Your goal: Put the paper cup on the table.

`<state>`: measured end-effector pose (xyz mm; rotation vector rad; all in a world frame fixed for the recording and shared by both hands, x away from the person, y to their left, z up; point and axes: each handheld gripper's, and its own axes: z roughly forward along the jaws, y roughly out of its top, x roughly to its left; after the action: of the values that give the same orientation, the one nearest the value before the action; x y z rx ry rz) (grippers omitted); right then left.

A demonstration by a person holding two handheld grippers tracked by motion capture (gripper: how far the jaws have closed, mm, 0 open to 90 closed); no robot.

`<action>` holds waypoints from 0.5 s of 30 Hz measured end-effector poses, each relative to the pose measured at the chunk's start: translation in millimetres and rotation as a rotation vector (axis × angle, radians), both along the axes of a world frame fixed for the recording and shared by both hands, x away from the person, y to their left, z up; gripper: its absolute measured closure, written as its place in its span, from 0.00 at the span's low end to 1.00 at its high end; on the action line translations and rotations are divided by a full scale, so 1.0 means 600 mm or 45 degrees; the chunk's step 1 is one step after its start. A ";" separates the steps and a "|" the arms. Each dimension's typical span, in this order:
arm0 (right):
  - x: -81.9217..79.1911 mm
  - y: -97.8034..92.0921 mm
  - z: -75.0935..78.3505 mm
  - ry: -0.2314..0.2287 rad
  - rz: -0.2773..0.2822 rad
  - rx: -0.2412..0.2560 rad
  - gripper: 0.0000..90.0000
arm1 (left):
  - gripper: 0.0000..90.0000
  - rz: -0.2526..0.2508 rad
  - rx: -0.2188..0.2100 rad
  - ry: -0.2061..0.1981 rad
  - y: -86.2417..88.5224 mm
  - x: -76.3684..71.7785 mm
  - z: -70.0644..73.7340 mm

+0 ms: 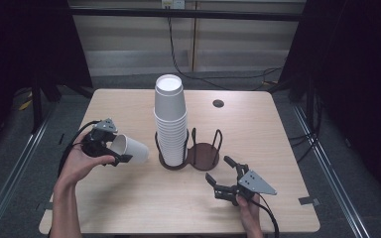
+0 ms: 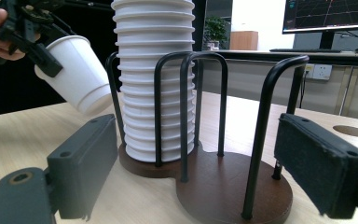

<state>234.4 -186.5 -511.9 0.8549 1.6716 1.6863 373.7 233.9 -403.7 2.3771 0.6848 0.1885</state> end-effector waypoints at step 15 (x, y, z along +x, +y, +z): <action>-0.002 -0.001 0.000 -0.004 0.011 0.002 0.14 | 0.11 0.033 0.229 0.045 -0.016 0.033 0.009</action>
<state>233.3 -187.0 -512.0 0.8462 1.6747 1.6939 393.4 224.1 -398.2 2.5493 0.7433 0.2284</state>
